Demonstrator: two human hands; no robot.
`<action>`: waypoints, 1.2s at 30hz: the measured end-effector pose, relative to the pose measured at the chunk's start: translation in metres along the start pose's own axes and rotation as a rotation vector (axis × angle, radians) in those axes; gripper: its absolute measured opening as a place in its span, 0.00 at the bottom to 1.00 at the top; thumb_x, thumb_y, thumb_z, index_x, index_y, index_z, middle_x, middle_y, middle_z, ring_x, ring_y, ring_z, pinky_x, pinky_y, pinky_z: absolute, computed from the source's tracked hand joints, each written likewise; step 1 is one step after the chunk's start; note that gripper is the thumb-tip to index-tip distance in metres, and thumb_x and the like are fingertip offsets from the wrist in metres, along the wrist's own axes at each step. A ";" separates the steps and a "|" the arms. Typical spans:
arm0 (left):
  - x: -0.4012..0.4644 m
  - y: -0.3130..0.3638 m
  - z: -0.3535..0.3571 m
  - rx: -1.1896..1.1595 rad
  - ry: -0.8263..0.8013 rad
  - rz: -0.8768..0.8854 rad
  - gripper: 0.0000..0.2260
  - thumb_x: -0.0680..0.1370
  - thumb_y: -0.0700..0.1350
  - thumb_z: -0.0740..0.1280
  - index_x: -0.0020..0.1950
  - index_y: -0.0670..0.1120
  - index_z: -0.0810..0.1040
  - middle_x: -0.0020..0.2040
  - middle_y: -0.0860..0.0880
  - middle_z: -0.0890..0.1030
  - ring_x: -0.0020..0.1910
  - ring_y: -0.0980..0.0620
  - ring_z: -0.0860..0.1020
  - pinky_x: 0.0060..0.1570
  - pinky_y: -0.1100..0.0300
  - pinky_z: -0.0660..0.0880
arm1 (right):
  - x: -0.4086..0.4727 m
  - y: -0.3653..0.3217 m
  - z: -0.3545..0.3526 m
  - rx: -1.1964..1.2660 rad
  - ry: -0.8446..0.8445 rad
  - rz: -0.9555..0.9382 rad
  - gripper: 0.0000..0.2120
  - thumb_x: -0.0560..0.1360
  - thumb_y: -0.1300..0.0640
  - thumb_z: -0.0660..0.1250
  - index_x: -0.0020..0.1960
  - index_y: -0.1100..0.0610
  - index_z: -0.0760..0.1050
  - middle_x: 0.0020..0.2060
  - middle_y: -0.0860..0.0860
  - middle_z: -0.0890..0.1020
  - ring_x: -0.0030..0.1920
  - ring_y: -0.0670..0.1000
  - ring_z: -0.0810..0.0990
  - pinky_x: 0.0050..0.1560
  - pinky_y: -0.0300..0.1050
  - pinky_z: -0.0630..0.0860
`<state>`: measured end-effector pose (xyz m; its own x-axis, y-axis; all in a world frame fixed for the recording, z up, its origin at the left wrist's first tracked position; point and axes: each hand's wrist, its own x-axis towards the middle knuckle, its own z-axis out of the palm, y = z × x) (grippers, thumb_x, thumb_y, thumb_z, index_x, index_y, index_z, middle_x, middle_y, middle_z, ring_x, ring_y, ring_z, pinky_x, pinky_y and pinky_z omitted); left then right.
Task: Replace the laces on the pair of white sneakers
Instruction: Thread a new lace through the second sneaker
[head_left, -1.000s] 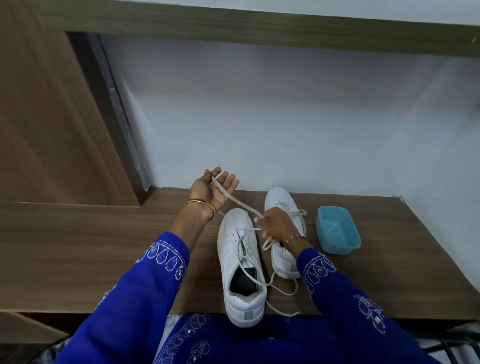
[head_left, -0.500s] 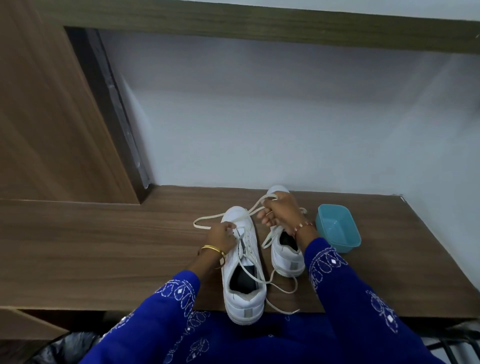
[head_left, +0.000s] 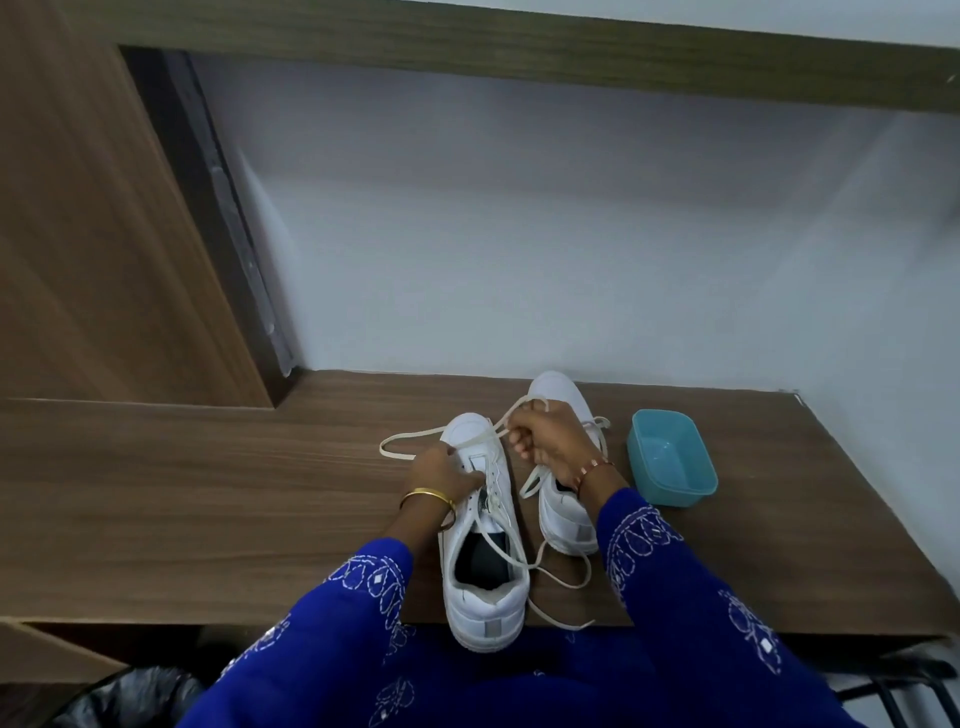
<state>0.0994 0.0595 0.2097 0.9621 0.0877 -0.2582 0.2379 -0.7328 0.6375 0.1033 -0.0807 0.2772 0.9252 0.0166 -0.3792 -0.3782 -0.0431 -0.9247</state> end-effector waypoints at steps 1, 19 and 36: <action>0.001 -0.002 -0.001 -0.022 -0.003 -0.007 0.12 0.71 0.49 0.70 0.50 0.44 0.76 0.51 0.44 0.79 0.52 0.47 0.76 0.51 0.59 0.71 | 0.000 0.001 0.001 0.000 0.010 0.016 0.10 0.73 0.68 0.60 0.34 0.60 0.72 0.24 0.52 0.72 0.22 0.45 0.67 0.22 0.35 0.64; 0.010 -0.012 -0.014 0.025 -0.237 0.097 0.15 0.71 0.39 0.67 0.26 0.46 0.67 0.27 0.51 0.66 0.27 0.55 0.63 0.29 0.63 0.62 | 0.010 0.016 0.007 0.215 -0.088 0.080 0.03 0.75 0.68 0.64 0.46 0.64 0.77 0.33 0.55 0.79 0.29 0.45 0.77 0.32 0.34 0.76; -0.003 -0.031 -0.007 -0.186 -0.135 0.175 0.15 0.76 0.37 0.60 0.29 0.45 0.65 0.29 0.49 0.66 0.30 0.53 0.63 0.32 0.58 0.59 | 0.025 0.026 0.030 -0.268 -0.092 0.050 0.18 0.78 0.70 0.52 0.32 0.57 0.64 0.18 0.49 0.72 0.19 0.42 0.70 0.24 0.30 0.67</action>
<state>0.0900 0.0871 0.1956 0.9671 -0.1293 -0.2190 0.1021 -0.5913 0.8000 0.1154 -0.0513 0.2423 0.8942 0.0983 -0.4366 -0.3897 -0.3087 -0.8676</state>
